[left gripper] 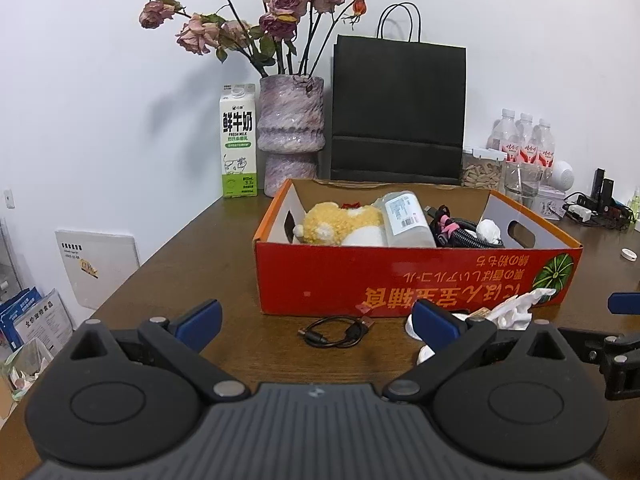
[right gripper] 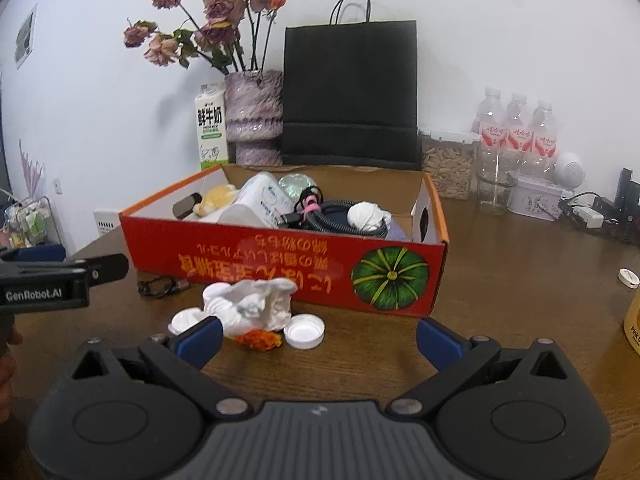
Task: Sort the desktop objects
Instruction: 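Withdraw both open grippers from the box toward the items on the table, then grasp the crumpled white tissue with the right gripper while the left grasps the black USB cable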
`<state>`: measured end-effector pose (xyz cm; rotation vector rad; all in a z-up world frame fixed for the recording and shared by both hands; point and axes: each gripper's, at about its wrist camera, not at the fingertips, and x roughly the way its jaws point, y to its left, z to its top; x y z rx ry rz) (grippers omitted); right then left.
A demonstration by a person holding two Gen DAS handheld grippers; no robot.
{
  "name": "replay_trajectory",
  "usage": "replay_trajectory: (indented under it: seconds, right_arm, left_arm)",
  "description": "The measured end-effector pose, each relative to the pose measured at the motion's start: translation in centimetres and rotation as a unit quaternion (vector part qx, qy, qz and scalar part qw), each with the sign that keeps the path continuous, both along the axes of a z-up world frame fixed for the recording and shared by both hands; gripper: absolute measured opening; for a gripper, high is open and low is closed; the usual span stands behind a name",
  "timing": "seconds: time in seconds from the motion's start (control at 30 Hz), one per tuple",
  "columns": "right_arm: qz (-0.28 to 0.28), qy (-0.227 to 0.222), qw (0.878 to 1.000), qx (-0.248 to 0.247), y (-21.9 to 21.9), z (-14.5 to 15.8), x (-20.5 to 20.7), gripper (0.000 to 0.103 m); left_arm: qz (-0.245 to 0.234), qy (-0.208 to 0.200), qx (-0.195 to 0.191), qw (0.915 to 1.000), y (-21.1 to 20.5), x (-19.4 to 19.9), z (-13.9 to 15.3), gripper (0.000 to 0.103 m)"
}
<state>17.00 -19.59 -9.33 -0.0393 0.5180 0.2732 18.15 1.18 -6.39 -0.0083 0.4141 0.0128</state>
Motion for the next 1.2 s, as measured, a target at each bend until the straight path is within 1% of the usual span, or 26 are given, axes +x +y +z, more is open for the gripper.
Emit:
replay_trajectory:
  seconds: [0.37, 0.47, 0.73, 0.87, 0.9, 0.97, 1.0, 1.03, 1.07, 1.1, 1.17, 1.2]
  right_arm:
    - [0.003, 0.015, 1.0, -0.012, 0.4, -0.7, 0.3, 0.103]
    - [0.012, 0.019, 1.0, -0.016, 0.7, -0.8, 0.5, 0.102]
    - [0.028, 0.021, 0.999, -0.033, 2.3, -0.3, 2.6, 0.097]
    - [0.043, 0.027, 0.998, -0.027, 3.3, 0.0, 4.1, 0.093]
    - [0.044, 0.029, 0.998, -0.023, 3.4, 0.1, 4.4, 0.09]
    - [0.05, 0.035, 0.998, -0.016, 3.7, 0.0, 4.9, 0.077]
    - [0.053, 0.037, 0.998, -0.013, 3.7, -0.1, 5.1, 0.062]
    - [0.056, 0.04, 0.998, -0.008, 3.7, -0.2, 5.1, 0.042]
    - [0.058, 0.044, 0.997, -0.004, 3.6, -0.4, 5.2, 0.032]
    - [0.06, 0.049, 0.997, 0.003, 3.4, -0.6, 5.3, 0.02]
    - [0.057, 0.047, 0.997, 0.013, 3.0, -0.7, 5.1, 0.016]
    - [0.057, 0.044, 0.997, 0.018, 2.7, -0.6, 4.9, 0.011]
  left_arm:
    - [-0.001, 0.021, -0.019, 0.9996, 1.1, 0.2, -0.4, 0.103]
    - [-0.004, 0.023, -0.024, 0.9994, 1.2, 0.3, -0.4, 0.103]
    - [0.008, 0.024, -0.03, 0.9992, 2.4, 0.5, -0.5, 0.103]
    - [0.014, 0.031, -0.034, 0.9989, 3.1, 0.8, -0.7, 0.103]
    - [0.015, 0.032, -0.035, 0.9987, 3.2, 0.8, -0.7, 0.103]
    - [0.016, 0.035, -0.037, 0.9986, 3.3, 1.0, -0.8, 0.103]
    - [0.015, 0.037, -0.037, 0.9985, 3.3, 1.0, -0.9, 0.103]
    - [0.013, 0.039, -0.036, 0.9985, 3.3, 1.0, -0.9, 0.103]
    - [0.01, 0.04, -0.035, 0.9985, 3.3, 1.1, -1.0, 0.103]
    - [0.009, 0.041, -0.034, 0.9985, 3.2, 1.1, -1.0, 0.103]
    - [0.006, 0.044, -0.031, 0.9985, 3.0, 1.2, -1.1, 0.103]
    - [0.005, 0.045, -0.03, 0.9985, 3.0, 1.2, -1.2, 0.103]
